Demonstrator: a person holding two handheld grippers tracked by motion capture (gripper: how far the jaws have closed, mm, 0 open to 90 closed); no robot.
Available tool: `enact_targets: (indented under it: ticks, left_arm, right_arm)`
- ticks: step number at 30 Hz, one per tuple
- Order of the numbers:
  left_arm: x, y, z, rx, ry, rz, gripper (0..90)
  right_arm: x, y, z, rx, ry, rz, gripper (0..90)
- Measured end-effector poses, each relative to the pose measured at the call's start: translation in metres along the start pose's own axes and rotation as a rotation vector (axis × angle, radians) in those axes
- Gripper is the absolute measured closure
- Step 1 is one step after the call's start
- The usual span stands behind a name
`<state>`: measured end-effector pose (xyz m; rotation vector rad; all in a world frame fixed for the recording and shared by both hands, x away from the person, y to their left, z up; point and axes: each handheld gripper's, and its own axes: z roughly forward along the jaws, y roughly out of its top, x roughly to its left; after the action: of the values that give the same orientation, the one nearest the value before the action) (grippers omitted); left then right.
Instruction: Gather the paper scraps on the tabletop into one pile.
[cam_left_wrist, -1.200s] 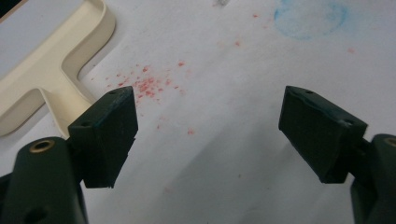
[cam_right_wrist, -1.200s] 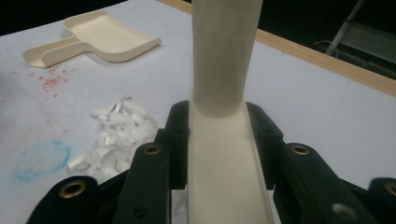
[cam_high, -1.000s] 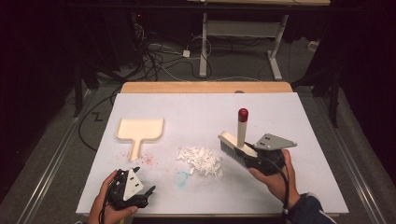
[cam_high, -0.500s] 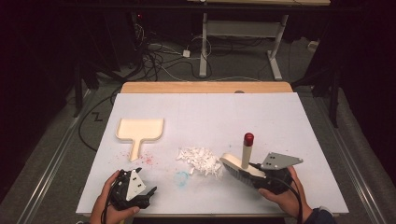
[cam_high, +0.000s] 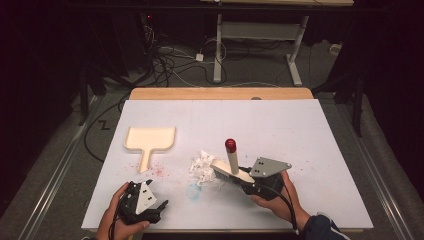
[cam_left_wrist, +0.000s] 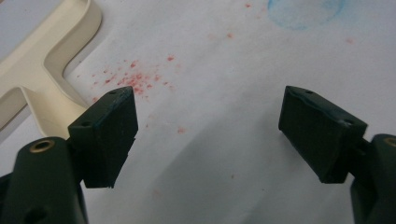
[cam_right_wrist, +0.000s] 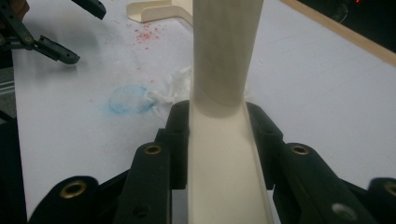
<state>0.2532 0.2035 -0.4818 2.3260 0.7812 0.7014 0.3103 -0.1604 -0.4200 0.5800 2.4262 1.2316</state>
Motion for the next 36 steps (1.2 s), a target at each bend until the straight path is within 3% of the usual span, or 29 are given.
enact_targets:
  ticks: [6, 10, 14, 18, 20, 22, 26, 30, 32, 34, 36]
  left_arm:
    - [0.000, -0.001, -0.003, -0.003, 0.008, -0.002, 18.9]
    - [0.000, 0.000, -0.002, -0.001, 0.010, -0.002, 18.9]
    - [-0.001, 0.001, -0.001, 0.003, 0.008, 0.006, 18.9]
    - [0.000, 0.002, 0.001, 0.007, 0.005, 0.004, 18.9]
    - [-0.001, 0.002, 0.002, 0.005, 0.003, 0.003, 18.9]
    - [-0.001, 0.002, 0.002, 0.008, 0.002, 0.005, 18.9]
    - [0.000, 0.002, 0.003, 0.020, 0.005, -0.002, 19.4]
    - [0.000, 0.001, 0.003, 0.018, 0.004, -0.008, 19.6]
    - [-0.001, 0.001, 0.003, 0.026, 0.004, -0.003, 20.0]
    - [-0.001, 0.001, 0.003, 0.027, 0.007, -0.001, 20.3]
    - [-0.001, 0.001, 0.003, 0.026, 0.007, 0.000, 20.3]
  right_arm:
    - [-0.004, -0.003, -0.022, -0.035, 0.014, 0.020, 67.7]
    - [-0.011, -0.004, -0.038, -0.093, -0.023, 0.038, 67.7]
    - [-0.021, -0.005, -0.036, -0.127, -0.077, 0.081, 67.7]
    - [-0.032, -0.009, -0.019, -0.113, -0.195, 0.103, 67.7]
    - [-0.036, -0.012, -0.007, -0.098, -0.231, 0.110, 67.7]
    - [-0.038, -0.012, 0.013, -0.061, -0.305, 0.082, 67.7]
    - [-0.034, -0.010, 0.033, -0.028, -0.361, 0.081, 67.7]
    - [-0.019, -0.001, 0.054, -0.029, -0.375, 0.091, 67.7]
    - [-0.012, 0.004, 0.061, -0.043, -0.343, 0.111, 67.7]
    - [-0.004, 0.010, 0.068, -0.043, -0.342, 0.107, 67.7]
    - [0.000, 0.015, 0.072, -0.070, -0.290, 0.136, 67.7]
